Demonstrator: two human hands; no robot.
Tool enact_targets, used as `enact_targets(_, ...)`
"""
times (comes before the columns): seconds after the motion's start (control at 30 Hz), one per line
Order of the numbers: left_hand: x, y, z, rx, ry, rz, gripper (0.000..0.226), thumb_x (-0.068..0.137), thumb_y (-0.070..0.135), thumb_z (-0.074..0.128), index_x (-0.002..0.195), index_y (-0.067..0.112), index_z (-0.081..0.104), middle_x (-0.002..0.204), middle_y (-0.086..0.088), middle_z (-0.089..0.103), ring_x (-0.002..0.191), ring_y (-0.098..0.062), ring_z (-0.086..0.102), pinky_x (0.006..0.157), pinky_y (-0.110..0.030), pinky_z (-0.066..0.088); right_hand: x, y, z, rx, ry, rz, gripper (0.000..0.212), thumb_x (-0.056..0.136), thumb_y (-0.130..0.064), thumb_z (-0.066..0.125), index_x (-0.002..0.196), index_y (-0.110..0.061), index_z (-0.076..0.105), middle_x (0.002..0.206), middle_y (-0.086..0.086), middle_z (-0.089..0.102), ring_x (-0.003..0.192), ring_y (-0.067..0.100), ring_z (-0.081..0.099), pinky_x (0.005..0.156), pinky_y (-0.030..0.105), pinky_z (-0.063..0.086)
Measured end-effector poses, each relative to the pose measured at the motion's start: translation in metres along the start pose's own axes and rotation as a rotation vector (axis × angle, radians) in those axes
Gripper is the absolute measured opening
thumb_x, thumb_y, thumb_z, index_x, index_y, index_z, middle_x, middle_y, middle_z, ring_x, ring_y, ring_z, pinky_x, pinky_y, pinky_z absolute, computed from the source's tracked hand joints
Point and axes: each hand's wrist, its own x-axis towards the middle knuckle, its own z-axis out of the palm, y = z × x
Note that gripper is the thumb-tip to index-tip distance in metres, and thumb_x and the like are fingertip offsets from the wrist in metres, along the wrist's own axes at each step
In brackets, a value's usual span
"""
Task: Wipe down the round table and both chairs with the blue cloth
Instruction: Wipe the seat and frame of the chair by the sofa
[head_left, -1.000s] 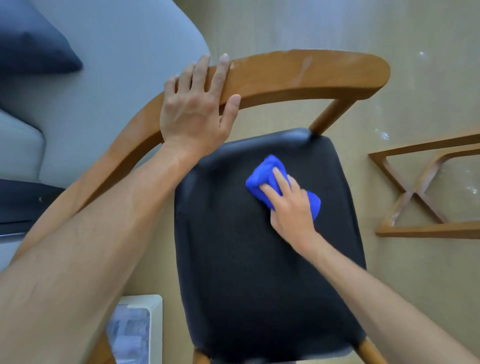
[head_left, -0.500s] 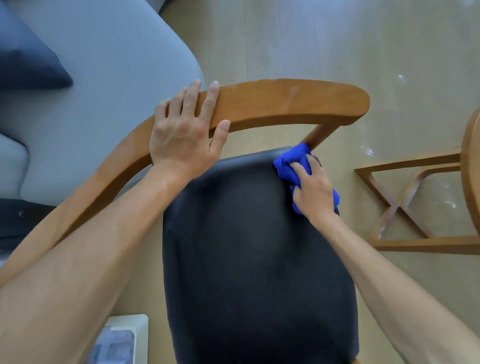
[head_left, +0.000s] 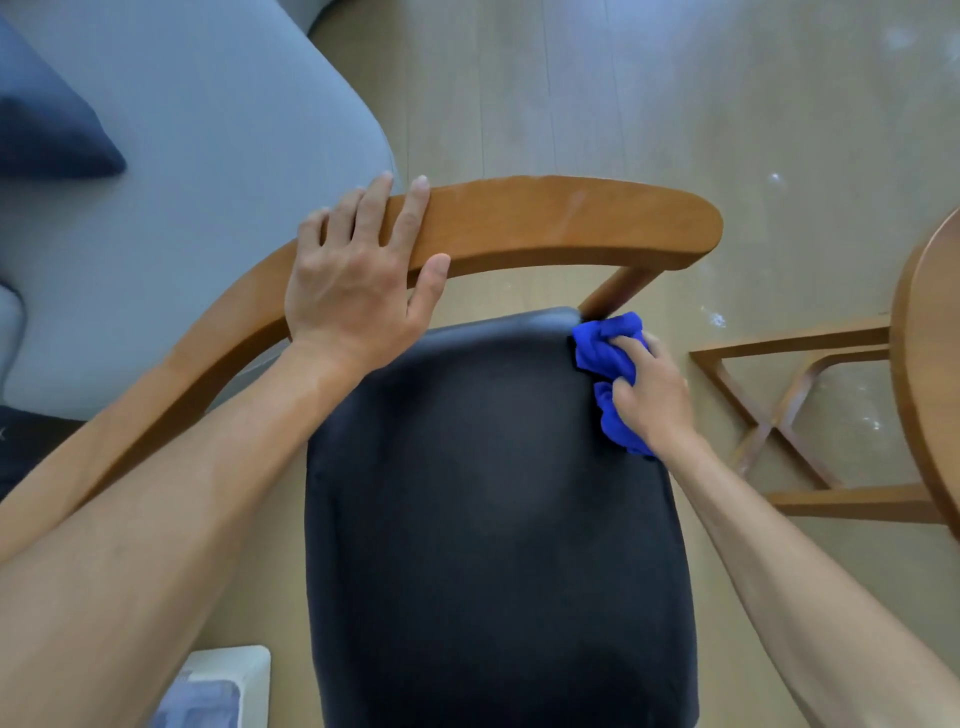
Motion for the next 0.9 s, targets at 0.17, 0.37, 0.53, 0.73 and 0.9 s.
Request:
enact_targets(0.17,-0.001,0.001,-0.006,-0.031,-0.026,-0.017,0.063,0.098,0.051,0.021,0.149,0.014,0.03,0.146,-0.019,0.041,0.125,-0.038,0.046,0.098,-0.052,0.036,-0.079,0.033,-0.024,-0.07,-0.041,0.136,0.051,0.077,0.002,0.049,0.121,-0.02,0.062,0.13,0.002,0.056,0.115,0.026,0.052,0.089,0.028,0.037)
enact_targets(0.37,0.0,0.0,-0.004,-0.025,-0.003,-0.013,0.063,0.098,0.05,0.022,0.149,0.015,0.031,0.147,-0.018,0.041,0.126,-0.036,0.046,0.098,-0.051,0.037,-0.047,-0.081,0.031,0.036,0.111,-0.169,0.054,0.077,0.003,0.053,0.125,-0.02,0.058,0.143,0.002,0.044,0.12,0.027,0.046,0.097,0.03,0.039)
enact_targets(0.53,-0.001,0.001,0.002,-0.018,0.034,-0.01,0.061,0.097,0.05,0.024,0.146,0.016,0.037,0.144,-0.016,0.046,0.122,-0.035,0.051,0.094,-0.049,0.04,-0.099,-0.182,0.115,-0.17,0.035,-0.352,0.038,0.077,0.0,0.049,0.103,-0.022,0.065,0.139,0.009,0.052,0.108,0.036,0.057,0.075,0.038,0.048)
enact_targets(0.73,-0.004,0.002,-0.007,-0.02,-0.02,-0.015,0.063,0.097,0.051,0.021,0.15,0.017,0.029,0.149,-0.014,0.04,0.126,-0.033,0.047,0.1,-0.049,0.037,-0.241,-0.117,0.113,-0.183,-0.333,-0.931,0.029,0.061,-0.015,0.062,0.084,-0.032,0.065,0.119,0.001,0.064,0.087,0.027,0.064,0.065,0.026,0.048)
enact_targets(0.9,-0.002,-0.002,0.001,-0.006,0.035,-0.012,0.063,0.097,0.051,0.022,0.148,0.017,0.034,0.146,-0.015,0.045,0.124,-0.032,0.049,0.097,-0.047,0.039,-0.115,-0.204,0.117,-0.14,-0.114,-0.824,0.034,0.052,-0.003,0.07,0.081,-0.02,0.065,0.101,0.005,0.064,0.086,0.032,0.06,0.061,0.033,0.046)
